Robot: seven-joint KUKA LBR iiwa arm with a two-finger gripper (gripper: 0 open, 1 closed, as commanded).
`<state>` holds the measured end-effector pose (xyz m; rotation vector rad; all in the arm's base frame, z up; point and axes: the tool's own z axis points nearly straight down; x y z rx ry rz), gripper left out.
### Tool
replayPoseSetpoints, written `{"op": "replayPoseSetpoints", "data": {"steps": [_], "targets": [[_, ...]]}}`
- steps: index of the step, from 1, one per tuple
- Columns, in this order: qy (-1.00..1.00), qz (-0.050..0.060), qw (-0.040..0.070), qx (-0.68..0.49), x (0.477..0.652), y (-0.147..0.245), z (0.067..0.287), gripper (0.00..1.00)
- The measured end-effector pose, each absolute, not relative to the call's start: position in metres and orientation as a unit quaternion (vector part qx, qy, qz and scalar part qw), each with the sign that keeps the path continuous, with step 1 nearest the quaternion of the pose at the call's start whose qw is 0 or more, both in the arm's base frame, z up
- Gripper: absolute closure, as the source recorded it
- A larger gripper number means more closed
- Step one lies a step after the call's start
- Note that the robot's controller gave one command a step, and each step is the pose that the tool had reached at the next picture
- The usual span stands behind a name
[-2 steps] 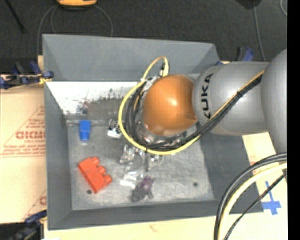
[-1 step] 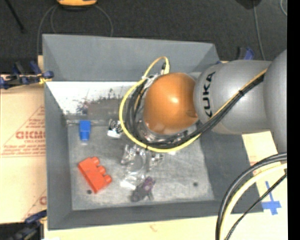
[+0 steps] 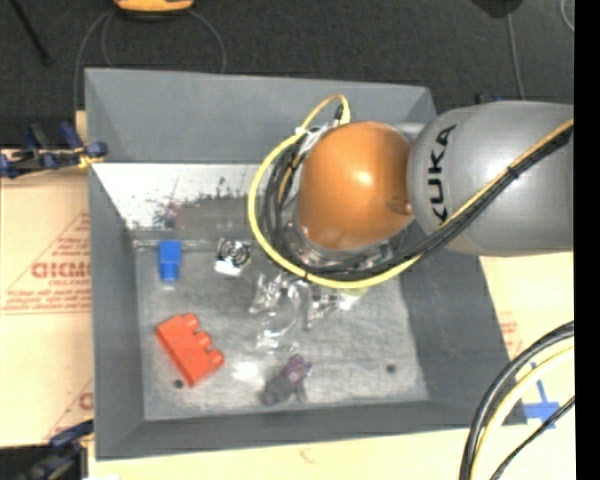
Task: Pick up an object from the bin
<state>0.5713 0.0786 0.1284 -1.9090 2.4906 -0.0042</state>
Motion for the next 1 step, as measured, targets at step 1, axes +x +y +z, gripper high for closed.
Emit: {"op": "replayPoseSetpoints", "data": {"steps": [1], "targets": [[0.796,0.000,0.000,-0.605,0.5715,0.0775,0.1349,1.00]]}}
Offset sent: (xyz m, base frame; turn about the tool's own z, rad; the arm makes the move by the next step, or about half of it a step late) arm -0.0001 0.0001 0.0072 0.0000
